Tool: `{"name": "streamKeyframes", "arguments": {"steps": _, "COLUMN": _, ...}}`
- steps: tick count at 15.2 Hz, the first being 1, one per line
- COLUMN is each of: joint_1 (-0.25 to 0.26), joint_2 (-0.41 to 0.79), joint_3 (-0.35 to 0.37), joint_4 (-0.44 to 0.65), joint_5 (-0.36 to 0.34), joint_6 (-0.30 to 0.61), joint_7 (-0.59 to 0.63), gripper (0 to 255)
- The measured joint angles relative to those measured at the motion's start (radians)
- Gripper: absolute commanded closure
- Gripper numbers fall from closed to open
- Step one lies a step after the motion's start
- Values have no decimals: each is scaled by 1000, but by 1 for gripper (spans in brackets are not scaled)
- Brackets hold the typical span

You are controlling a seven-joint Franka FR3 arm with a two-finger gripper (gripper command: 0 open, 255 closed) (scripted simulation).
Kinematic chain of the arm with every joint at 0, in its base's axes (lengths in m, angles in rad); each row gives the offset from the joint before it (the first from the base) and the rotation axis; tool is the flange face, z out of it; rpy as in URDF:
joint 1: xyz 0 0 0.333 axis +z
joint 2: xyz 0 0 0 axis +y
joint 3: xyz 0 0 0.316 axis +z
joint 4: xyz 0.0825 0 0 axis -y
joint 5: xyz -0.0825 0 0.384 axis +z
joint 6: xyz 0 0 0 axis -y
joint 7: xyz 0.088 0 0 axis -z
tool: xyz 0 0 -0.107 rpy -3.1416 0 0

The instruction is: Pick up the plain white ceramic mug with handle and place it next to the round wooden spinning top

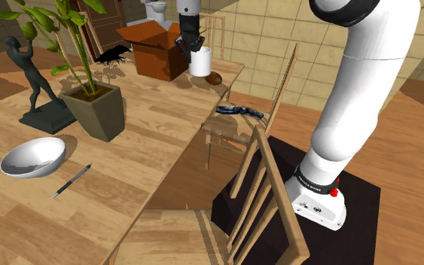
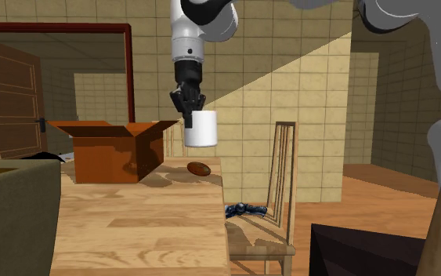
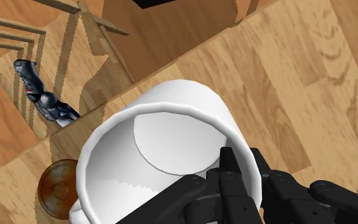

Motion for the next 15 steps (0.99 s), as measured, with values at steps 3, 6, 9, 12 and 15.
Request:
{"name": "streamKeyframes", "arguments": {"steps": 3, "joint_1": -37, "joint_2": 29, "joint_3": -26, "joint_4": 35, "joint_5": 0, "joint_6": -5, "joint_7": -63, "gripper": 255}}
{"name": "streamKeyframes", "arguments": {"steps": 6, "joint_1": -74, "joint_2": 65, "joint_3": -50, "joint_4": 89, "joint_5": 1, "joint_6": -22, "joint_7": -125, "gripper": 255}}
{"name": "streamKeyframes", "arguments": {"steps": 9, "joint_1": -110, "joint_2": 114, "joint_3": -71, "joint_4": 159, "joint_5": 2, "joint_6": -43, "joint_7": -184, "gripper": 255}}
{"name": "streamKeyframes", "arguments": {"steps": 12, "joint_1": -144, "joint_2": 182, "joint_3": -90, "joint_4": 262, "joint_5": 3, "joint_6": -77, "joint_7": -239, "gripper": 255}}
{"name": "streamKeyframes", "arguments": {"steps": 15, "joint_1": -182, "joint_2": 247, "joint_3": -107, "joint_4": 357, "joint_5": 6, "joint_6": -106, "joint_7": -294, "gripper": 255}}
